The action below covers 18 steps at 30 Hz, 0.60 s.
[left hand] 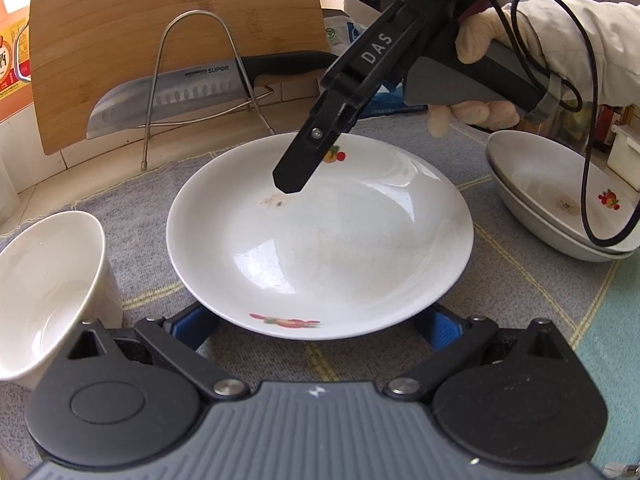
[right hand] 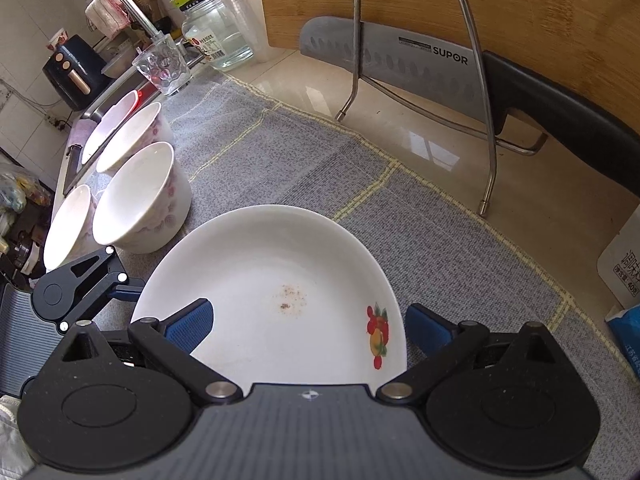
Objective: Organize plates and bowls
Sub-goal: 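Lift the floral plate with the right gripper and carry it toward the plate stack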
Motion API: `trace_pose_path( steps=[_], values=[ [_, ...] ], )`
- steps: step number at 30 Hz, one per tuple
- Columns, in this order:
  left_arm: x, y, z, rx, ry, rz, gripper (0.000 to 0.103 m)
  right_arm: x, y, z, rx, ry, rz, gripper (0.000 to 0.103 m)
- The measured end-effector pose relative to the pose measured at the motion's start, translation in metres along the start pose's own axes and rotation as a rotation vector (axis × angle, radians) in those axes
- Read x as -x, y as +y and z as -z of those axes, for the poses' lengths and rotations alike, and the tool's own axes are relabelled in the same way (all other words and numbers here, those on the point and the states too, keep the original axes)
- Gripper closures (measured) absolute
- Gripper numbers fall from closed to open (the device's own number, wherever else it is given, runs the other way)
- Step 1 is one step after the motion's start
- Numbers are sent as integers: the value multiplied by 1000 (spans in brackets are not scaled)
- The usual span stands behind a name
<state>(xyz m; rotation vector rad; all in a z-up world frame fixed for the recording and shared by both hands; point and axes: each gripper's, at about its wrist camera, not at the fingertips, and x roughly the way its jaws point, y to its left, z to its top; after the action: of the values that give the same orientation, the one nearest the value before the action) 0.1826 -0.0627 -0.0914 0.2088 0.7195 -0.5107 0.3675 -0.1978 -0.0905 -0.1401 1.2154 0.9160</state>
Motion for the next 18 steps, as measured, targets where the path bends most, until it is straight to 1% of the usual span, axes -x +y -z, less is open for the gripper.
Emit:
trace_pose_path(
  steps=[3,5,18],
  values=[
    [-1,0,-1,-6,0,6,0,0,1,-1,14,18,-28,0],
    [-1,0,-1,-8,0,9,0,0,1,-2,14,33,-64,0],
    [-1,1,0,-10,-9,15,1,2,1,-2,7,88,-96,0]
  ],
)
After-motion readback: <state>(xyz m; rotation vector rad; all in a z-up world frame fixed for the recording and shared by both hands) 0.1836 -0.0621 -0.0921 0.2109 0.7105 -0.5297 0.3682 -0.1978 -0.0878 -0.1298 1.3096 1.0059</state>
